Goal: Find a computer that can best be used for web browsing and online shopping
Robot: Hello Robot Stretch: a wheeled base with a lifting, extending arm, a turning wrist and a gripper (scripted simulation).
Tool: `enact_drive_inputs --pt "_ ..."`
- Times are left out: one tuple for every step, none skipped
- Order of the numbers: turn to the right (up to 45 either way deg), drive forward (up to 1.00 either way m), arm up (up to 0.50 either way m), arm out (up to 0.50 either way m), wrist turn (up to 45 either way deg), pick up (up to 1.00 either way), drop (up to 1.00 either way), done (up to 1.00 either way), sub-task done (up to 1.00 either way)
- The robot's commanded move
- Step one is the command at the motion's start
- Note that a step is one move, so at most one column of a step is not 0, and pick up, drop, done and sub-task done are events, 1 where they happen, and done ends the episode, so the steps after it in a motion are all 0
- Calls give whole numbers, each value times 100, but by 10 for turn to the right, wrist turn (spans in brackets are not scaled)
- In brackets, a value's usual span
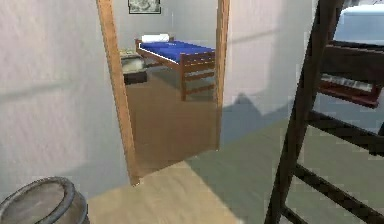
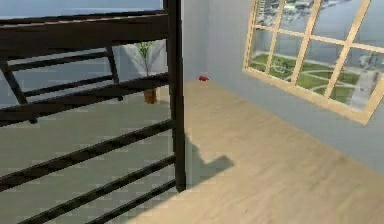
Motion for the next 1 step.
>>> enact_drive_inputs --pt "-30 0 0 0 0 0 0 0 0"
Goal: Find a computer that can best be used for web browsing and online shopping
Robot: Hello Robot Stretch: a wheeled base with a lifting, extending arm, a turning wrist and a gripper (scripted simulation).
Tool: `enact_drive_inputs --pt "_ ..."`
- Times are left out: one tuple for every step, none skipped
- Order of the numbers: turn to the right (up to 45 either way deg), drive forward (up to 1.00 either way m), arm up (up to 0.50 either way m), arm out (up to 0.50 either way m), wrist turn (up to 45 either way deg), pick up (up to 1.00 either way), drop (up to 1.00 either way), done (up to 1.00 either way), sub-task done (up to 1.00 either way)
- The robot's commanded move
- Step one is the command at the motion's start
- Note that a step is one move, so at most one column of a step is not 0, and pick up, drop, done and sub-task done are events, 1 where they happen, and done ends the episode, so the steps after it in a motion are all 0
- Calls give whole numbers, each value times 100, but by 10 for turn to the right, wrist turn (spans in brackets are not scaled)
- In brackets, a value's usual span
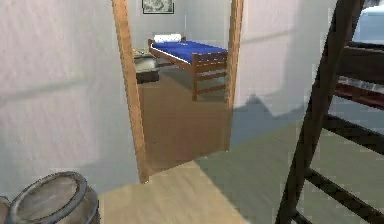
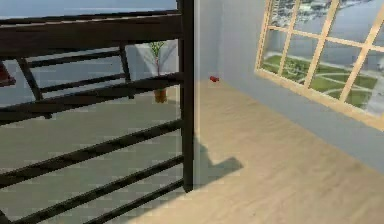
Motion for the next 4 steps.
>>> enact_drive_inputs --pt "0 100 0 0 0 0 0 0 0" --pt "0 55 0 0 0 0 0 0 0" --pt "-210 0 0 0 0 0 0 0 0" --pt "0 80 0 0 0 0 0 0 0"
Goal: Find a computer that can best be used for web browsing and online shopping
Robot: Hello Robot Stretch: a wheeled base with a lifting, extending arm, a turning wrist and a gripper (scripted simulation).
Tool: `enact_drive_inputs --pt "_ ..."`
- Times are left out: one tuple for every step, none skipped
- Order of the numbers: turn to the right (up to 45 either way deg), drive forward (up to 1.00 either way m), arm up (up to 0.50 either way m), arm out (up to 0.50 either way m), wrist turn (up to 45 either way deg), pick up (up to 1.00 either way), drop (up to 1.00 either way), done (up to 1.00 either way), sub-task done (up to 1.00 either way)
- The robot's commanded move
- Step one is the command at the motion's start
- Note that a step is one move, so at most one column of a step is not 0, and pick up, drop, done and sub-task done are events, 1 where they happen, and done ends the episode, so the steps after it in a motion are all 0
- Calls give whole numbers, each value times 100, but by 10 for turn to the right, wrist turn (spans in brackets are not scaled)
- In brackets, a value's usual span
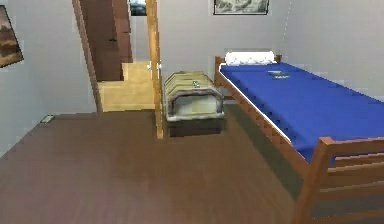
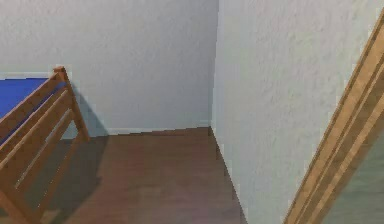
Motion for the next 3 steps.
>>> enact_drive_inputs --pt "-90 0 0 0 0 0 0 0 0" --pt "0 40 0 0 0 0 0 0 0" --pt "450 0 0 0 0 0 0 0 0"
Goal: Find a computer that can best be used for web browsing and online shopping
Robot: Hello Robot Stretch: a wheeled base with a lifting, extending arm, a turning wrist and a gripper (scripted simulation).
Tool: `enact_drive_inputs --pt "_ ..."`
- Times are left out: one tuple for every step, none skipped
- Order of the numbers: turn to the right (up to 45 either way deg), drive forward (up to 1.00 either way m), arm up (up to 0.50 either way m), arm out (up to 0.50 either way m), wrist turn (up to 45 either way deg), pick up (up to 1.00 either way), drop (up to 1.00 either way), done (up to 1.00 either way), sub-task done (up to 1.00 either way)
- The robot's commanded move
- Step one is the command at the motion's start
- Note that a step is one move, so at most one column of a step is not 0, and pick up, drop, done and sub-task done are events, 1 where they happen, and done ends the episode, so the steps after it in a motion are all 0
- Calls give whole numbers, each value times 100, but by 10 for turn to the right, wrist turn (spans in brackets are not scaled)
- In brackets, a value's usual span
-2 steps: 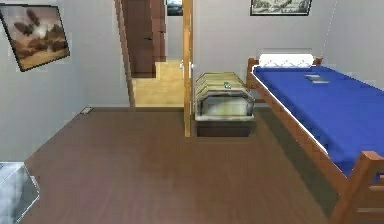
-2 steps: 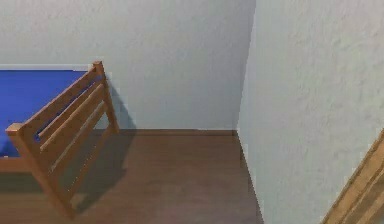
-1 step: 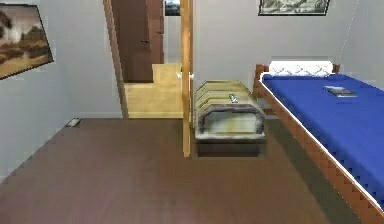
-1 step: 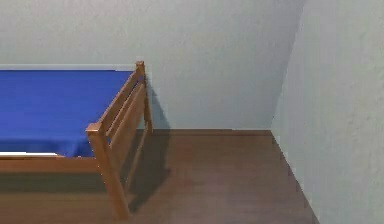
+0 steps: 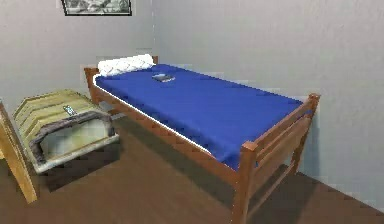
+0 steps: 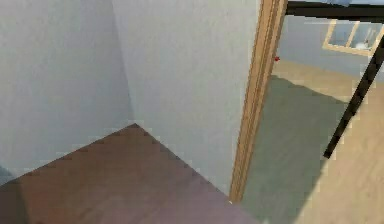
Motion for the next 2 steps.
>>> enact_drive_inputs --pt "300 0 0 0 0 0 0 0 0" --pt "0 20 0 0 0 0 0 0 0"
